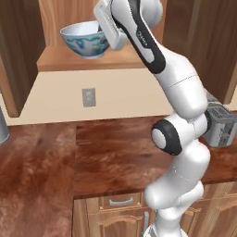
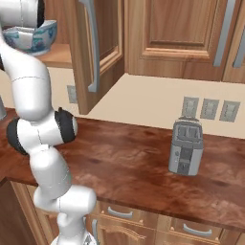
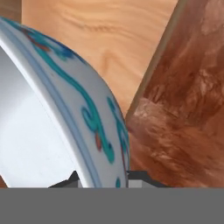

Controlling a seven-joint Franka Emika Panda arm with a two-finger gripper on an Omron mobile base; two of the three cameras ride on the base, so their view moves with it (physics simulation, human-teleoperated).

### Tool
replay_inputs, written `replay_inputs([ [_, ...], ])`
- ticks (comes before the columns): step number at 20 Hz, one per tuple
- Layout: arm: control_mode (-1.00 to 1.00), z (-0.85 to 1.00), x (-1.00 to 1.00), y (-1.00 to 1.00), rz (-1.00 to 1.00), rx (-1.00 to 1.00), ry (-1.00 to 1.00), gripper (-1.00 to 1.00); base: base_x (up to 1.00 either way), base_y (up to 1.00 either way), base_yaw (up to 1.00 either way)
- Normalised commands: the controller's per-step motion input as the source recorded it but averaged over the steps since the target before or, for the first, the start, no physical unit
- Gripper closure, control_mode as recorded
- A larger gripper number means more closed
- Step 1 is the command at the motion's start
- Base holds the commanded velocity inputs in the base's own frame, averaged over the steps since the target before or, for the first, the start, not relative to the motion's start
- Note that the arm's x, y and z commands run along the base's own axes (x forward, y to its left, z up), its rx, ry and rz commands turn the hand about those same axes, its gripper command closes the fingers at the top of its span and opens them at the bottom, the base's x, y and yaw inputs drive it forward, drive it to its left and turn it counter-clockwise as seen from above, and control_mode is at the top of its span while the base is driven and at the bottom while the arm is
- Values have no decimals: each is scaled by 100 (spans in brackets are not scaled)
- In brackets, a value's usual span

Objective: Pick up the bowls from the cabinet and place each bowl in front of a stool on the dining counter.

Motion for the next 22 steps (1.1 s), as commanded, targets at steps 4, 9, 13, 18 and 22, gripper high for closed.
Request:
replay_inputs([
  [4, -100, -1, -100, -50, -15, 3, -2, 100, 0, 0, 0],
  [9, -100, -4, -100, -54, -18, 6, 0, 100, 0, 0, 0],
  [13, -100, -30, -99, -36, -16, 2, 3, 100, 0, 0, 0],
  [18, -100, -58, -100, -36, -14, 0, 0, 100, 0, 0, 0],
  [22, -100, -78, -100, -41, -12, 5, -1, 100, 0, 0, 0],
])
